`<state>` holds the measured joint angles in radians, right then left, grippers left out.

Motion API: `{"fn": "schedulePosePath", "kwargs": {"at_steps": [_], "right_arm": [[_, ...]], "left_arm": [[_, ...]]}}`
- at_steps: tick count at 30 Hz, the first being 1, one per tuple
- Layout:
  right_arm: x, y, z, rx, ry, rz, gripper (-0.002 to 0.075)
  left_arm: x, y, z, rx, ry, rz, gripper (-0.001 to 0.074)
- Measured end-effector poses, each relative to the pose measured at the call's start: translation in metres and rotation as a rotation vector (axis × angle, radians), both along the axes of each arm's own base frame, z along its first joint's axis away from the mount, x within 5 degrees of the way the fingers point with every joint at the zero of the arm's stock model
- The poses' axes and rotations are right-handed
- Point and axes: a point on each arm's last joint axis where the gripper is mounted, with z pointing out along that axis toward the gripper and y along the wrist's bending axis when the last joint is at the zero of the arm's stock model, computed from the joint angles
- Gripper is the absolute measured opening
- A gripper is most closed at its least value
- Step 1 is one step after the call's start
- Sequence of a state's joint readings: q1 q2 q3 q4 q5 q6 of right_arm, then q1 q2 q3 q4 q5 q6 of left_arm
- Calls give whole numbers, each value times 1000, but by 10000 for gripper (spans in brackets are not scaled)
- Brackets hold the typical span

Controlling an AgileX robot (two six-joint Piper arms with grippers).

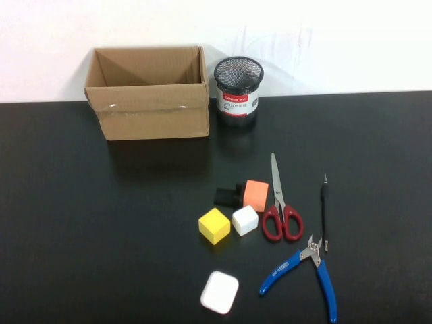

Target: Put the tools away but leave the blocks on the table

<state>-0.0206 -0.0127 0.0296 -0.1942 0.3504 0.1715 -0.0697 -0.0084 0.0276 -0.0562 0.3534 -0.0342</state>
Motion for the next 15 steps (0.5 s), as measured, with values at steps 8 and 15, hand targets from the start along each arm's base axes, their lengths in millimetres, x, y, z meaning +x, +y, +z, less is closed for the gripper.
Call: {"fn": "schedulePosePath", "kwargs": {"at_steps": [8,15], "right_arm": [[4,4,22,-9,-247,49,-11],[3,7,36,-20,-406,81,-11]], "left_arm": [[0,0,0,0,0,0,3],[0,0,0,0,0,0,3]]}}
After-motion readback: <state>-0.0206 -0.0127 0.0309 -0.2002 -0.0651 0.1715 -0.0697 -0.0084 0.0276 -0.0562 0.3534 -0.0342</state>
